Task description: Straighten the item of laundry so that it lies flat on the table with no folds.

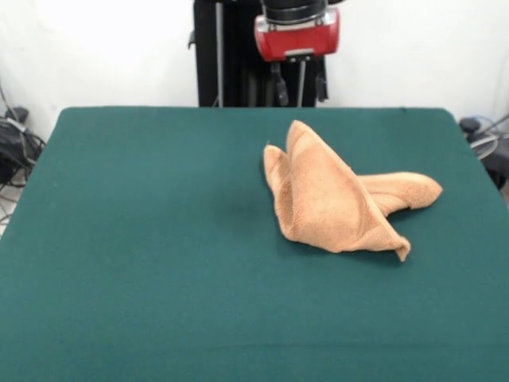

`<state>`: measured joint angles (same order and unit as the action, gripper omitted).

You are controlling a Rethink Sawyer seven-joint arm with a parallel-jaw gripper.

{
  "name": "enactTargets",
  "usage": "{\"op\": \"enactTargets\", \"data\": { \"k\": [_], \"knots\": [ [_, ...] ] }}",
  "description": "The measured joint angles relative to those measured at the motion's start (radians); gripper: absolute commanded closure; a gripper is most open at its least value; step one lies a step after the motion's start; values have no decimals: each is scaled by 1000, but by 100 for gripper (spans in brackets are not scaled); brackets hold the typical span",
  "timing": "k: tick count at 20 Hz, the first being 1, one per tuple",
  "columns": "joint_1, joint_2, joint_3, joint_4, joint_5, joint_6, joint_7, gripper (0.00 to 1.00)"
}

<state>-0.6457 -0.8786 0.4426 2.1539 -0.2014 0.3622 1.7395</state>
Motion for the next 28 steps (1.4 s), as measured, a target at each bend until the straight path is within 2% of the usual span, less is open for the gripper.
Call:
{"op": "enactTargets", "data": {
  "k": [7, 15, 28],
  "knots": [
    [28, 47, -5, 0, 0, -3, 0, 0],
    [77, 57, -6, 0, 0, -4, 0, 0],
    [66, 150, -6, -5, 1, -4, 0, 0]
  ]
}}
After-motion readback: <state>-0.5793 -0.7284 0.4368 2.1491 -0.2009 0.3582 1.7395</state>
